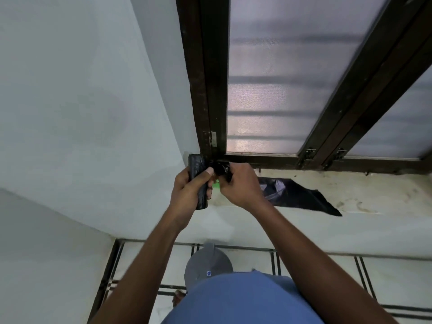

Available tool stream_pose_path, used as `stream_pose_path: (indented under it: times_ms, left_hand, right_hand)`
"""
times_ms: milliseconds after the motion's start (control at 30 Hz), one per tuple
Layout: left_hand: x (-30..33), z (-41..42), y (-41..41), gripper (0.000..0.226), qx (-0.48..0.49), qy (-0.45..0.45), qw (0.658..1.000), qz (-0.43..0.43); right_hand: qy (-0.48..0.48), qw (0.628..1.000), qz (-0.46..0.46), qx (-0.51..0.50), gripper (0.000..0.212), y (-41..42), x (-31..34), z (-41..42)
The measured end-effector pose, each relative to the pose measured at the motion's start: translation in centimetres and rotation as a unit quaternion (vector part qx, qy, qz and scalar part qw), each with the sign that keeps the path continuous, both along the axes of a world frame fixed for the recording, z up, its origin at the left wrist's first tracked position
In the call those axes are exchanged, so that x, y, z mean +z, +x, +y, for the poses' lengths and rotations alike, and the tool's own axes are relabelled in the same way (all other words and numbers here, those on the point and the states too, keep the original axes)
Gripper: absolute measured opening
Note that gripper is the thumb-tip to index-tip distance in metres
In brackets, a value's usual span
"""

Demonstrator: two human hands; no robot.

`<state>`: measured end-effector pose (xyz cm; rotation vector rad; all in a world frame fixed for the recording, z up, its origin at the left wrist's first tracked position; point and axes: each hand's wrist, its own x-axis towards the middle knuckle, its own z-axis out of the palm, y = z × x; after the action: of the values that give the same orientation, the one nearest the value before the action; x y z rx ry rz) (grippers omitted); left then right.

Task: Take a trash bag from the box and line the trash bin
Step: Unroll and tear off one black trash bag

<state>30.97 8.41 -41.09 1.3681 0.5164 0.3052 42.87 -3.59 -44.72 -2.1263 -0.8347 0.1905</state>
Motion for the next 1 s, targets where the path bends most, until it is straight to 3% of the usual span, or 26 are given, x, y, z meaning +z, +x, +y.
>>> stream_pose_path:
  times_ms: [367, 433, 533, 633, 700, 800, 867, 1000]
  left_hand:
    - [-0.3, 0.1, 0.3, 0.011, 0.038, 0.002, 0.999, -0.004]
    - [-0.3, 0.3, 0.5, 0.009, 0.035, -0.031, 0.999, 0.003]
    - [-0.3, 0.9, 1.1, 0.01, 0.031, -0.028, 0.998, 0.037]
    - [-0.8, 1.1, 1.3, 0.016, 0.029, -0.013, 0.997, 0.07]
    - [-0.9, 1.3, 1.2, 0.015, -0.01, -0.028, 0.996, 0.082]
    - [-0.7, 1.3, 1.1, 0.024, -0.102, -0.071, 0.987, 0.099]
    - [-0.7, 1.0, 1.3, 0.018, -0.103, -0.037, 0.989, 0.1]
    - [-0.9, 0.3, 1.3, 0.035, -0.053, 0.056, 0.993, 0.091]
  right_hand:
    - [-0.002, 0.999, -0.033, -0.019, 0.005, 0.2, -0.4, 1.7]
    - [0.028, 0.999, 0.035, -0.027, 0.014, 0.6, -0.6, 2.0]
    - [0.089, 0.961, 0.256, -0.063, 0.04, 1.4, -0.4, 2.3]
    - [0.138, 0.92, 0.358, -0.079, 0.039, 2.2, 0.1, 2.1]
    - [0.146, 0.935, 0.317, -0.066, 0.033, 2.7, 0.3, 1.7]
    - [0.114, 0.967, 0.224, -0.041, 0.048, 2.7, -0.2, 1.8]
    - [0.121, 0.972, 0.198, -0.046, 0.054, 2.7, -1.3, 2.0]
    - [0.157, 0.967, 0.189, -0.063, 0.057, 2.4, -2.2, 2.2]
